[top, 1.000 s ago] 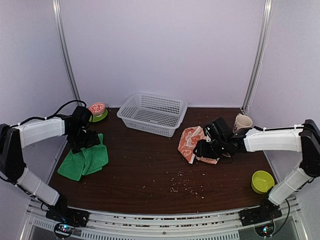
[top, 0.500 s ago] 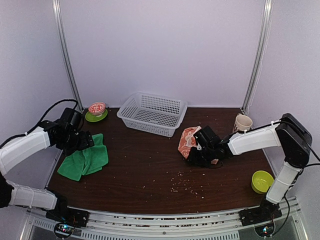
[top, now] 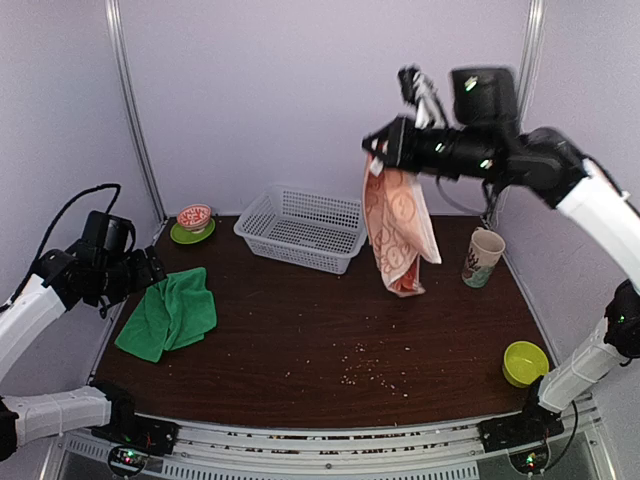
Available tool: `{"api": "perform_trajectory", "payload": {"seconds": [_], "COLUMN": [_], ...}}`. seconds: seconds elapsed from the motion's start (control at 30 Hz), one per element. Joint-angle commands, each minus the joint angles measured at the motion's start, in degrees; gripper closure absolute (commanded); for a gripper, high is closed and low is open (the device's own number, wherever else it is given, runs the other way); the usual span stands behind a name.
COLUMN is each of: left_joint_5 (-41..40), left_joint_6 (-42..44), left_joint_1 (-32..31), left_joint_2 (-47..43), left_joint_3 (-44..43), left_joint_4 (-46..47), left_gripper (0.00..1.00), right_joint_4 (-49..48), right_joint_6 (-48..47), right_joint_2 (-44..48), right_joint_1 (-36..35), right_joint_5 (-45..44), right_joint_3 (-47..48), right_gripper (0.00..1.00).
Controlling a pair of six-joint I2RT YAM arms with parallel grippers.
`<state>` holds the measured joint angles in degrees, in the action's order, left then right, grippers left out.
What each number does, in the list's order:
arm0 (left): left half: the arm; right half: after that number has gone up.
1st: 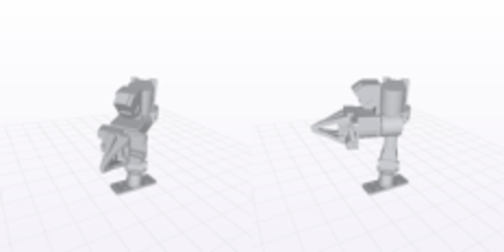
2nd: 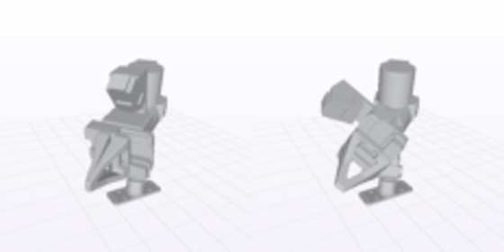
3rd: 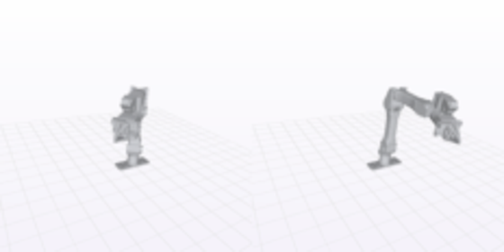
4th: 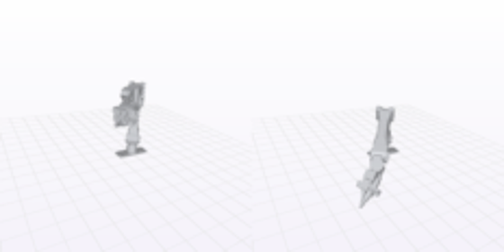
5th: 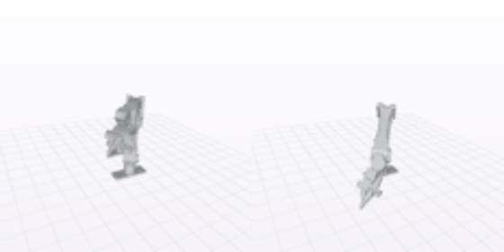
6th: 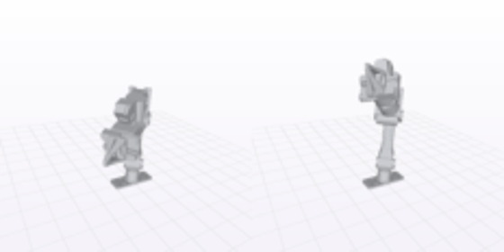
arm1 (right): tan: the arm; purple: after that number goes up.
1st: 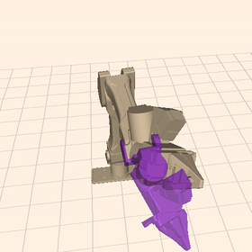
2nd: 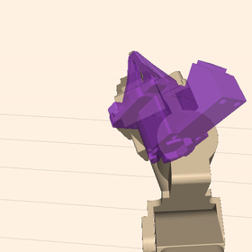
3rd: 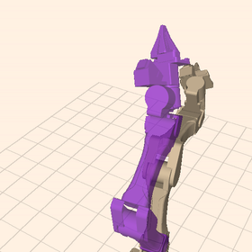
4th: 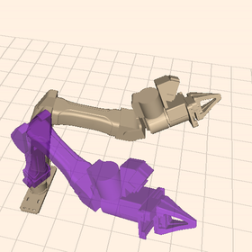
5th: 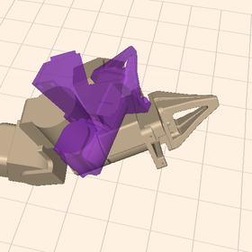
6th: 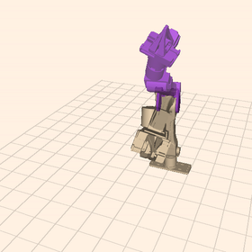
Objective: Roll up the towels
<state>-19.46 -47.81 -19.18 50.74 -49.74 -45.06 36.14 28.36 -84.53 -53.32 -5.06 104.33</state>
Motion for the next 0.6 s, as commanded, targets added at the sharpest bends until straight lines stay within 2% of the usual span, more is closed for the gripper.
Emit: {"api": "perform_trajectory", "payload": {"seconds": [0.0, 0.07, 0.13, 0.2, 0.3, 0.43, 0.57], "left_joint_5": [-3.0, -3.3, -3.7, -4.1, -3.3, 3.2, 11.5], "left_joint_6": [2.4, 3.5, 4.7, 6.0, 7.9, 10.9, 12.1], "left_joint_1": [0.0, 0.0, -0.1, 0.0, 0.0, 0.0, -0.1], "left_joint_2": [-6.4, -8.3, -9.9, -11.2, -12.9, -14.2, -13.1], "left_joint_3": [-4.1, -4.7, -4.8, -4.7, -3.9, -0.8, 4.2], "left_joint_4": [3.3, 3.9, 3.9, 3.4, 3.0, 6.3, 10.6], "left_gripper": [0.08, 0.08, 0.08, 0.07, 0.08, 0.08, 0.10], "right_joint_4": [24.0, 22.9, 16.3, 10.6, 8.0, 8.1, 6.0], "right_joint_6": [-11.0, -9.7, -8.1, -6.8, -6.8, -8.3, -7.5], "right_joint_2": [0.1, 3.1, 9.9, 13.6, 14.9, 16.4, 20.3], "right_joint_1": [-5.0, -5.0, -4.9, -4.8, -4.9, -4.8, -4.4], "right_joint_5": [-5.7, -5.8, -4.6, -1.6, 1.9, 0.4, -4.0], "right_joint_3": [33.9, 25.1, 9.4, -0.6, -6.0, -12.1, -28.7], "right_gripper": [1.00, 1.00, 1.00, 1.00, 1.00, 1.00, 1.00]}}
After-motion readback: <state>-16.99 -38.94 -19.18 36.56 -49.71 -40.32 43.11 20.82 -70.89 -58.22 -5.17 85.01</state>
